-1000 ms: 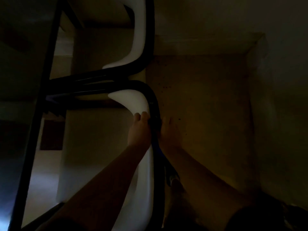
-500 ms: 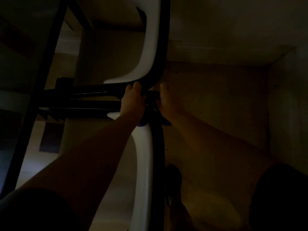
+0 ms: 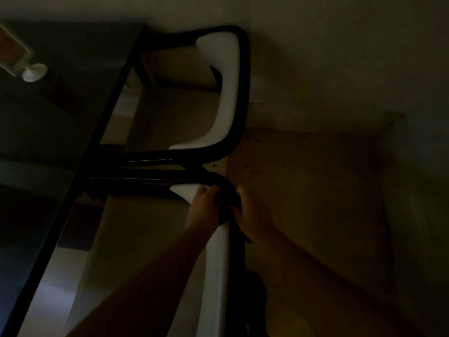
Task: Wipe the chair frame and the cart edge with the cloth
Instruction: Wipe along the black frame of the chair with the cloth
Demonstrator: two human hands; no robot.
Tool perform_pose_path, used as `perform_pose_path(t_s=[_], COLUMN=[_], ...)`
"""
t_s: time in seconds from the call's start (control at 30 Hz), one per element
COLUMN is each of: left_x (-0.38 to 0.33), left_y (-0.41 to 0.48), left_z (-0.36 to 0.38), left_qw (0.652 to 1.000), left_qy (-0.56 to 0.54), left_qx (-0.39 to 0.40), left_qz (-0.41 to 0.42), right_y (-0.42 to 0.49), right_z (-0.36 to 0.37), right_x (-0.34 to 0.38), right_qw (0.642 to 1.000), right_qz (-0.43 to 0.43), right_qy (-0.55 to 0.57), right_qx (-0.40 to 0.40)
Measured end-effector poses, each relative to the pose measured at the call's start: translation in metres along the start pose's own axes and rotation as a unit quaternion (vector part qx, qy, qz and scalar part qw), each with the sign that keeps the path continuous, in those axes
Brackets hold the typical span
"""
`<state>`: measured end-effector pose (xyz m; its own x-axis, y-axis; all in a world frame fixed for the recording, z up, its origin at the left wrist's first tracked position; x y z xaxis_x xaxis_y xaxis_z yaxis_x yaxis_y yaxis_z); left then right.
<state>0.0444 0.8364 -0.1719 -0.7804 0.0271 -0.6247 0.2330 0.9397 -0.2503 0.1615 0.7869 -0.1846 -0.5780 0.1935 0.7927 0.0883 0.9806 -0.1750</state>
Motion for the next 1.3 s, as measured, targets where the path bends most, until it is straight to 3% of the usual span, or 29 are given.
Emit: perform_pose_path(t_s=[0.2,0.43,0.67,1.0,1.17,1.3], left_x=[0.039,0.071,0.102,0.131,0.120,0.111], left_y=[-0.107,-0.237,-0.325,-0.369,-0.368,-0.356], left_z=[0.017,0.029,0.035,0.044,0.053,0.054], left_qw=[0.997,0.993,0.982,0.967,0.956,0.964], left_qy=[-0.024,0.000,0.049,0.078,0.145,0.126], left_qx=[0.071,0.118,0.179,0.237,0.244,0.227], left_qz=[-0.020,-0.012,0.024,0.044,0.076,0.064], right_y=[-0.111,-0.244,-0.336,-0.386,-0.380,-0.370], right_z=[0.033,0.084,0.119,0.150,0.144,0.133], right_x=[-0.007,-0.008,0.005,0.015,0.018,0.016], right_qw=[0.998,0.989,0.989,0.981,0.976,0.964], right_qz=[0.054,0.134,0.140,0.167,0.178,0.216], right_qy=[-0.019,0.050,0.036,0.003,-0.043,-0.075], right_qx=[0.007,0.029,0.029,0.101,0.118,0.135])
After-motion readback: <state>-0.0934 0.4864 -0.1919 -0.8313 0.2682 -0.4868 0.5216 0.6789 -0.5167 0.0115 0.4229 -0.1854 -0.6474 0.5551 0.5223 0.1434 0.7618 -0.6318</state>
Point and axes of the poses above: each hand's wrist, its own y-axis towards the middle knuckle, its own z-axis out of the palm, x = y × z, the point moved 10 cm from there along y, towards the middle knuckle, and after that the axes turned 4 degrees about -z, right-handed, at the moved point
